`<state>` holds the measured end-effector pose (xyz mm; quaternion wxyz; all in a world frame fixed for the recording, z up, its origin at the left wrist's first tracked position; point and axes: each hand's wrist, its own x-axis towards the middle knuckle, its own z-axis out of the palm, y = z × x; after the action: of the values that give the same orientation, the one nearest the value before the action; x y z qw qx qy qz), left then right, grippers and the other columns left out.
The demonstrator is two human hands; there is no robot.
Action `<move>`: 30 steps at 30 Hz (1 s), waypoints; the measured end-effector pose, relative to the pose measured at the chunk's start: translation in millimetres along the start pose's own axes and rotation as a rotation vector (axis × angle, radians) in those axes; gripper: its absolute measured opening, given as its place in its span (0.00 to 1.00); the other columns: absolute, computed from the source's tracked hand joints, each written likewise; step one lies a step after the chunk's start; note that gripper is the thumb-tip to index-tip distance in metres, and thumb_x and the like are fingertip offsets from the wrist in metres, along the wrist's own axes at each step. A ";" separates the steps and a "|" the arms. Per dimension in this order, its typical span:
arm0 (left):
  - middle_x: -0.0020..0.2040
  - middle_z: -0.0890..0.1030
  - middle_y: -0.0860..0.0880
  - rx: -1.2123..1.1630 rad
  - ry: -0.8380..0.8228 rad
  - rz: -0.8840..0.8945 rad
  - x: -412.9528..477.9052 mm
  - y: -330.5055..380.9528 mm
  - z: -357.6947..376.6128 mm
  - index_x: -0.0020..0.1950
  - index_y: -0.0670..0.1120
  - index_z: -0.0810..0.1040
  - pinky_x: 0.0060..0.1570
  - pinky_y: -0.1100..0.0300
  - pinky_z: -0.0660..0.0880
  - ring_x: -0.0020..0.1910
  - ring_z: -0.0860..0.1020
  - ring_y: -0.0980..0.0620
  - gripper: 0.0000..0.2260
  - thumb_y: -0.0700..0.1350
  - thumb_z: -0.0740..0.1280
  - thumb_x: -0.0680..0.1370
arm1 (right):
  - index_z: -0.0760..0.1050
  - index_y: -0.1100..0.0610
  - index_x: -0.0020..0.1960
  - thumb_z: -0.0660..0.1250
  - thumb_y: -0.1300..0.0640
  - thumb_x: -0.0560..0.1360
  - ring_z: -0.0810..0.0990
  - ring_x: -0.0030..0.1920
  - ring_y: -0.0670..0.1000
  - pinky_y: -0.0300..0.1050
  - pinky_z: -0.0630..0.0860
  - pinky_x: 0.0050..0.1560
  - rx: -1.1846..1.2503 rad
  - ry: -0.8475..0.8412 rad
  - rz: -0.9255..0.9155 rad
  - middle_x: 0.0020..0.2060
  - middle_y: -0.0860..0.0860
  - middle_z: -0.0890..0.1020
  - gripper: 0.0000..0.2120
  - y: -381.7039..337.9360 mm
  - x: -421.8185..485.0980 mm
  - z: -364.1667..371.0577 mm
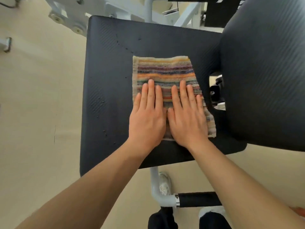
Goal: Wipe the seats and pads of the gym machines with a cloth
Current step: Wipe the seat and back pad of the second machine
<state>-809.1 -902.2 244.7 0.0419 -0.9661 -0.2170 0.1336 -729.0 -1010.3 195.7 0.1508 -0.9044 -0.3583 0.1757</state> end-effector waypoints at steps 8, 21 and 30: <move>0.82 0.50 0.36 -0.025 -0.015 -0.015 3.1 -5.4 -2.9 0.82 0.37 0.50 0.79 0.44 0.52 0.81 0.50 0.40 0.30 0.56 0.46 0.86 | 0.42 0.50 0.82 0.42 0.41 0.82 0.44 0.82 0.55 0.60 0.50 0.80 -0.005 -0.001 -0.095 0.82 0.54 0.44 0.31 9.6 9.0 0.1; 0.83 0.45 0.45 -0.029 -0.012 0.100 -3.9 19.8 10.2 0.83 0.48 0.45 0.80 0.44 0.48 0.82 0.44 0.43 0.27 0.56 0.41 0.85 | 0.44 0.54 0.83 0.44 0.41 0.84 0.43 0.82 0.58 0.58 0.48 0.80 0.055 0.030 0.138 0.82 0.56 0.44 0.32 1.3 -63.5 16.5; 0.84 0.47 0.47 -0.034 0.027 0.255 56.5 46.3 10.8 0.83 0.51 0.47 0.79 0.44 0.46 0.82 0.46 0.44 0.27 0.58 0.40 0.85 | 0.44 0.56 0.83 0.47 0.43 0.84 0.45 0.82 0.55 0.56 0.48 0.81 0.050 0.086 0.288 0.82 0.56 0.46 0.32 20.6 -46.5 18.8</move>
<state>-744.0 -919.4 214.4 0.0113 -0.9881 -0.0938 0.1212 -756.3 -1054.5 180.4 0.1619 -0.9491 -0.2133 0.1656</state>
